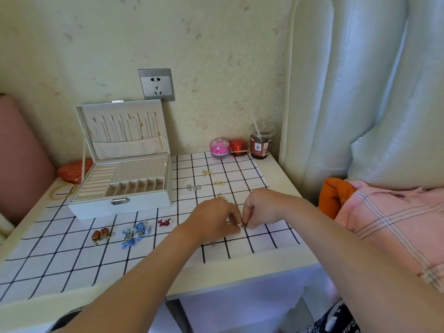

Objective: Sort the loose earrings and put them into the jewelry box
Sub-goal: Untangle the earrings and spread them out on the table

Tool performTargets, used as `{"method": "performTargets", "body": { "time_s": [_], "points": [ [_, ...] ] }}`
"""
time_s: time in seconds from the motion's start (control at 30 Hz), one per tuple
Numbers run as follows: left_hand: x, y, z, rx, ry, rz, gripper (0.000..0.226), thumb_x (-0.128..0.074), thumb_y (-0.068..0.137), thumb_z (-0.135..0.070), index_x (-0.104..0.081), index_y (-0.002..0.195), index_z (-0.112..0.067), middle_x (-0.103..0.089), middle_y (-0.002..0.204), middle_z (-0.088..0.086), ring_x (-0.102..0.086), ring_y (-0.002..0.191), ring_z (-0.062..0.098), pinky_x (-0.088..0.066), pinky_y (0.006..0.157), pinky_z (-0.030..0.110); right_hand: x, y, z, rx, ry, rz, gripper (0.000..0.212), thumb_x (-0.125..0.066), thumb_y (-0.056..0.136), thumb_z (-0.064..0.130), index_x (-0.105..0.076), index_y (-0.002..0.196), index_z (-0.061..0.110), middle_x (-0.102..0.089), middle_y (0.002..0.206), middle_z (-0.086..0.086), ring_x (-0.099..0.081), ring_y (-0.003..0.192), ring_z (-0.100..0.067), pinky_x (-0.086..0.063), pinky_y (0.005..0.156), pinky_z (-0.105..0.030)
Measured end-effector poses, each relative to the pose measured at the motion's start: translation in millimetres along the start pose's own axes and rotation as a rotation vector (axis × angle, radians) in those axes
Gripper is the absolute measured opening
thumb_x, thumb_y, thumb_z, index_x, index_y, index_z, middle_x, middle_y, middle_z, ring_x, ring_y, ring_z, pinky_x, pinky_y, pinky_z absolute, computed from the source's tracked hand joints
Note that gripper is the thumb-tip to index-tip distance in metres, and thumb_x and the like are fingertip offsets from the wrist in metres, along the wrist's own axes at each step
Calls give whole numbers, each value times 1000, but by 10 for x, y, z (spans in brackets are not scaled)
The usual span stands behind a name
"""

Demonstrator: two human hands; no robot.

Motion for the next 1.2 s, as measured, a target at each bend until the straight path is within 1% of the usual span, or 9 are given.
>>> {"method": "performTargets", "body": {
  "time_s": [0.1,0.17,0.33,0.47,0.7,0.83,0.97,1.07,1.2],
  "points": [
    [-32,-4,-50,-40,-21,23,20,-76,78,-39,-68,96,-35,-71,90,-21,-55,83,1,-45,71,23,-42,11,-6,-1,-20,48,17,-83,77,20,-70,75,31,-70,84,10,-65,84,-12,-50,74,-24],
    [59,-3,-24,-27,-53,25,21,-77,78,-42,-68,95,-35,-69,87,-22,-56,81,-1,-50,73,25,-37,-4,3,7,3,55,16,-82,77,19,-72,80,31,-69,84,10,-64,83,-12,-50,72,-23],
    [566,-77,452,123,-126,-162,8,-73,85,-35,-67,90,-37,-67,83,-23,-61,75,-1,-55,75,30,181,26,64,62,123,-115,23,-73,84,10,-76,95,30,-69,93,9,-65,90,-10,-52,78,-22],
    [568,-106,717,201,-101,-166,10,-69,90,-28,-69,95,-37,-64,85,-23,-60,77,1,-53,76,27,187,141,172,113,102,-197,27,-60,91,10,-77,100,29,-69,100,12,-64,96,-8,-54,86,-26],
    [306,52,630,132,-17,-50,15,-67,90,-34,-73,104,-34,-60,96,-20,-55,88,4,-45,74,24,139,347,243,79,-16,-262,10,-73,86,30,-75,95,33,-61,80,21,-57,79,-1,-38,60,-19],
    [268,88,669,126,6,-7,17,-64,92,-35,-73,106,-32,-59,92,-21,-52,84,2,-40,74,22,146,390,231,67,-4,-261,7,-75,84,32,-78,91,31,-70,87,18,-63,87,-4,-52,75,-27],
    [307,76,748,147,-34,1,14,-65,92,-33,-73,104,-34,-60,91,-23,-56,84,1,-48,78,23,141,423,225,81,-14,-237,7,-75,84,35,-79,88,31,-71,88,19,-63,88,-2,-54,80,-31],
    [386,63,766,152,-168,-57,14,-70,89,-30,-73,102,-33,-66,93,-21,-62,85,3,-51,77,20,219,441,274,102,130,-274,2,-77,83,33,-78,82,31,-72,83,17,-64,83,-1,-53,76,-27],
    [571,43,765,140,-399,-156,17,-80,81,-23,-71,94,-28,-73,86,-14,-67,78,5,-51,70,13,323,442,370,106,518,-300,7,-75,86,28,-76,81,23,-69,67,16,-57,53,-2,-43,55,-18]
  ]
}}
Point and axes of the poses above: each hand's wrist, its own y-axis towards the middle knuckle, its own x-axis out of the back of the hand, z = x × y, the point moved 10 cm from there along y, towards the middle knuckle
